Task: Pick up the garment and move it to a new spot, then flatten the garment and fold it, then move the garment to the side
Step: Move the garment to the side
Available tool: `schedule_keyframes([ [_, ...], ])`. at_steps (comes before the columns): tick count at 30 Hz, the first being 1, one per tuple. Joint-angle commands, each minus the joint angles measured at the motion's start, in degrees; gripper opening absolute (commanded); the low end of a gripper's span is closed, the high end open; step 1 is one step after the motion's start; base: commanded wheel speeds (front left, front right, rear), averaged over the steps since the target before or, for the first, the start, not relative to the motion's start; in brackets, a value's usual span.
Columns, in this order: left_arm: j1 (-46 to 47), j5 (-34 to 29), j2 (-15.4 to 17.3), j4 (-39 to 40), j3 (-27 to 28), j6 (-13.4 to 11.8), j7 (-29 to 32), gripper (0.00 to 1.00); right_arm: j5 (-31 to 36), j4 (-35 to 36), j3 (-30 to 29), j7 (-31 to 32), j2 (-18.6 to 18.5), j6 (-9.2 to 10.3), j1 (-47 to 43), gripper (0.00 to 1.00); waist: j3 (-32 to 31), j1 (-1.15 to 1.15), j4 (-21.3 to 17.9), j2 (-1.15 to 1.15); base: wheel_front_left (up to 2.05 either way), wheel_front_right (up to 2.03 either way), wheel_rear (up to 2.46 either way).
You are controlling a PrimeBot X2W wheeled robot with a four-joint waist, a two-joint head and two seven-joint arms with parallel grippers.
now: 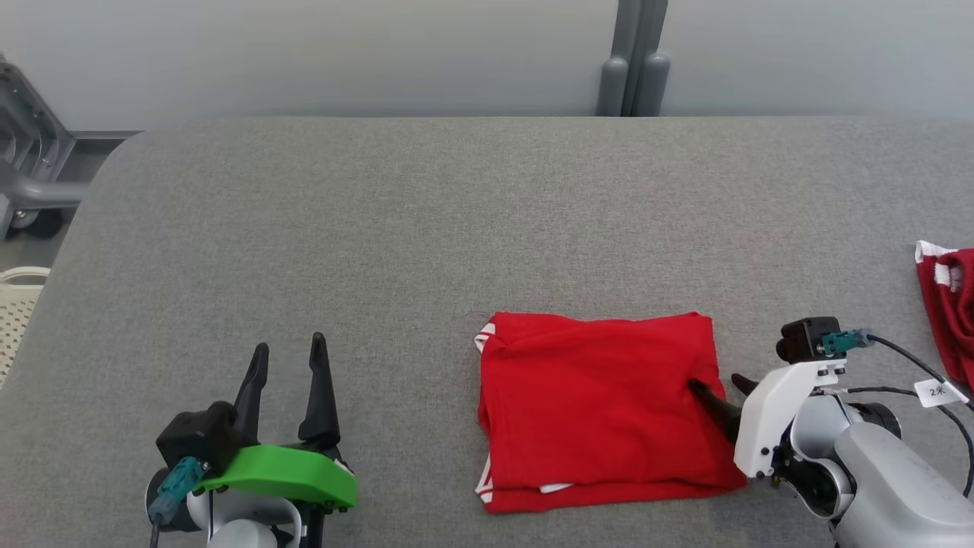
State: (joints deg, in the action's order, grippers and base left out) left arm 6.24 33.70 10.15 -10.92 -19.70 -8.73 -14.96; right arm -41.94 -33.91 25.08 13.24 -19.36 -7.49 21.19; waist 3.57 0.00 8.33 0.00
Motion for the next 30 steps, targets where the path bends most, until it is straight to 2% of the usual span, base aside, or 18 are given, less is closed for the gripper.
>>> schedule_keyframes([
  [1,0.6,-0.5,0.1,0.0,0.2,0.3,-0.2,1.0,-1.1,-0.3,0.7,0.5,-0.6,-0.01,0.7,1.0,0.8,0.0,0.8,0.0,0.0,0.0,0.0],
  [7,1.3,-0.6,-0.2,-0.3,0.3,0.4,-0.2,1.0,-6.0,-2.8,4.6,1.2,-1.6,0.0,2.7,1.0,1.3,0.0,1.3,0.0,0.0,0.0,0.0],
  [8,1.4,-0.6,-0.2,-0.4,0.3,0.4,-0.2,1.0,-6.5,-3.2,5.1,1.0,-1.7,0.0,3.1,0.87,1.4,0.0,1.3,0.0,0.0,0.0,0.0],
  [9,1.4,-0.6,-0.3,-0.4,0.4,0.4,-0.2,1.0,-7.1,-3.5,5.7,0.8,-1.7,0.0,3.5,0.59,1.4,0.0,1.3,0.0,0.0,0.0,0.0],
  [11,1.4,-0.7,-0.3,-0.4,0.4,0.4,-0.2,1.0,-8.2,-3.8,6.9,0.3,-1.9,0.0,4.2,0.25,1.5,0.0,1.1,0.0,0.0,0.0,0.0],
  [12,1.5,-0.8,-0.3,-0.4,0.4,0.5,-0.2,1.0,-8.8,-3.9,7.5,0.1,-2.1,0.0,4.6,0.0,1.6,0.0,0.9,0.0,0.0,0.0,0.0],
  [21,2.1,-2.1,-0.9,0.7,0.3,1.1,-0.2,1.0,-10.9,-3.7,12.2,-1.9,-5.8,0.02,9.0,0.0,2.0,0.0,-3.5,0.0,0.0,0.0,0.0],
  [30,2.6,-3.2,-2.4,0.7,0.6,2.0,-0.2,1.0,-11.1,-4.3,14.5,-2.6,-9.8,0.01,14.1,0.0,2.7,0.0,-13.5,0.0,0.0,0.0,0.0],
])
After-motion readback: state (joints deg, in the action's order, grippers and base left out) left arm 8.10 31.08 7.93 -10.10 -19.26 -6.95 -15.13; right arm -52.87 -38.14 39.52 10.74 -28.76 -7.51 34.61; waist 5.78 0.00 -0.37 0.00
